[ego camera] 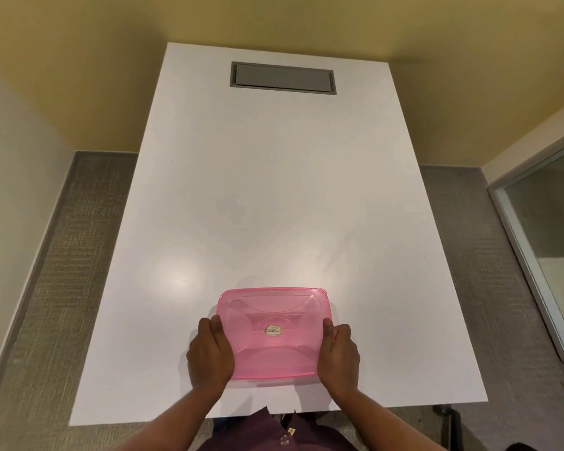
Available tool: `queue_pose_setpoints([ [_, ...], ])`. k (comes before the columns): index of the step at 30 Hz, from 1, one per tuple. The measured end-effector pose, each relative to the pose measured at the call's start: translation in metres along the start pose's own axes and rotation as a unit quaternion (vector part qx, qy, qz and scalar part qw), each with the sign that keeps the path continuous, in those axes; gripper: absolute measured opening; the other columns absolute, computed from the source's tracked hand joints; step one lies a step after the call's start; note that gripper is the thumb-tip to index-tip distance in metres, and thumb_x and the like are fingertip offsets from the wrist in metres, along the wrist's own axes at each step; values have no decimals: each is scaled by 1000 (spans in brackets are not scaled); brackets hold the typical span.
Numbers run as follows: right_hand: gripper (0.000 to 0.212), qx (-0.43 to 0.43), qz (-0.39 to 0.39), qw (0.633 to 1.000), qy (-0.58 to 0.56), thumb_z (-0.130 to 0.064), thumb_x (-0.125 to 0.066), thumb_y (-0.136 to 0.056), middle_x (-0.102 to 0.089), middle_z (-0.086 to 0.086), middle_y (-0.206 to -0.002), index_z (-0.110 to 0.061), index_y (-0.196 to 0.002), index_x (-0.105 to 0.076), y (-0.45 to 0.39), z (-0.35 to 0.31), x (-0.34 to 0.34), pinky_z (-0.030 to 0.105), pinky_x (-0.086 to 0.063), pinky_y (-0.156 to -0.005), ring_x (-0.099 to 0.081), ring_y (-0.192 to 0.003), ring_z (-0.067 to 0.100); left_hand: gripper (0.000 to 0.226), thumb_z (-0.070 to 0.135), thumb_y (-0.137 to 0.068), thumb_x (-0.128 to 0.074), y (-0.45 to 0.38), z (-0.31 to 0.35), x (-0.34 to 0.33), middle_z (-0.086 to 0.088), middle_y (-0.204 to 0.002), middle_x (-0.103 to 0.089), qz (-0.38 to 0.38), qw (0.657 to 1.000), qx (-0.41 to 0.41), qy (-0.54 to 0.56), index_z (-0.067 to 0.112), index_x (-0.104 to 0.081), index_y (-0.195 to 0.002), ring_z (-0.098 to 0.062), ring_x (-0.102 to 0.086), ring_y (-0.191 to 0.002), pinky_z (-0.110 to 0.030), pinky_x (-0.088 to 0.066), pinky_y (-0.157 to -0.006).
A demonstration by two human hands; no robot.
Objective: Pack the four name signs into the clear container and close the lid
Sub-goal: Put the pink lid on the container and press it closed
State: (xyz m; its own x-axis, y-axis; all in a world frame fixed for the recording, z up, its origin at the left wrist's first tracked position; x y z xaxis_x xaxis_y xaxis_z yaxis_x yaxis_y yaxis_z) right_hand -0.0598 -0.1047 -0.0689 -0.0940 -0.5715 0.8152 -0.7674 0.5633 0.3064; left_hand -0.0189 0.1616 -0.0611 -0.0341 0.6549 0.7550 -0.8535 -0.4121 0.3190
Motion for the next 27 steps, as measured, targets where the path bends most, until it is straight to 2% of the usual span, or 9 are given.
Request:
queue_pose_setpoints([
  [8, 56, -4, -6, 1000, 20, -68, -17, -94, -58, -5, -70, -19, -87, -43, 0, -5, 4, 35, -46, -62, -61, -66, 22, 41, 51, -101, -21, -2, 1, 0, -3, -74, -58, -13, 1000, 12, 11, 19, -42, -85, -33, -57, -70, -40, -44, -63],
  [10, 53, -2, -11, 1000, 23, -67, -18, -95, -58, -7, -77, -22, -87, -45, -2, -5, 7, 33, -45, -63, -60, -69, 17, 41, 50, -102, -23, -4, 0, 0, 0, -81, -58, -36, 998, 28, 51, 18, -47, -91, -30, -59, -78, -41, -46, -68],
  [12, 51, 15, -19, 1000, 0, -64, -21, -97, -59, -8, -89, -23, -91, -51, -6, -6, 9, 32, -47, -69, -59, -77, 12, 43, 46, -104, -25, -5, 1, 0, -2, -98, -61, -69, 991, 49, 101, 14, -54, -105, -31, -61, -96, -44, -48, -83],
  [14, 41, 32, -41, 998, -29, -53, -28, -104, -61, -8, -102, -24, -104, -57, -10, -10, 10, 31, -49, -79, -60, -89, 12, 50, 45, -105, -23, -4, 3, -2, -8, -121, -62, -110, 982, 73, 132, 12, -56, -124, -32, -57, -115, -45, -45, -98],
  [17, 28, 19, -75, 994, -72, -41, -31, -108, -62, -9, -99, -28, -108, -55, -18, -19, 14, 34, -51, -84, -63, -96, 17, 56, 49, -105, -20, 1, 15, -4, -12, -142, -55, -147, 972, 100, 156, 17, -48, -142, -34, -50, -130, -45, -39, -108],
  [22, 32, -1, -77, 991, -106, -38, -32, -108, -65, -8, -100, -22, -112, -60, -35, -32, 27, 38, -51, -88, -62, -95, 18, 59, 53, -103, -20, -9, 40, -4, -11, -150, -49, -153, 965, 113, 179, 21, -42, -148, -34, -45, -137, -44, -34, -112],
  [27, 31, -19, -70, 988, -136, -31, -36, -105, -67, -4, -91, -19, -101, -64, -67, -52, 40, 42, -52, -87, -63, -89, 20, 60, 56, -102, -23, -39, 67, -10, -10, -152, -47, -160, 958, 119, 205, 23, -43, -148, -31, -43, -139, -41, -32, -113],
])
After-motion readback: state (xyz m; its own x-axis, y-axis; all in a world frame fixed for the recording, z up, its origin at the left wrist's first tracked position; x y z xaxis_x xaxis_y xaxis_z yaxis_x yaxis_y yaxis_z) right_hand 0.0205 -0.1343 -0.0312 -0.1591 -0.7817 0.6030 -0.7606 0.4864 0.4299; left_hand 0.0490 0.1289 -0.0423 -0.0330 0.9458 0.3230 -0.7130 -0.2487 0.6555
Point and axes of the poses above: each hand's wrist, its own y-axis away from the middle knuckle, its own x-axis out of the back of the hand, z = x × y, the point moved 4 cm from there along -y, towards the middle knuckle
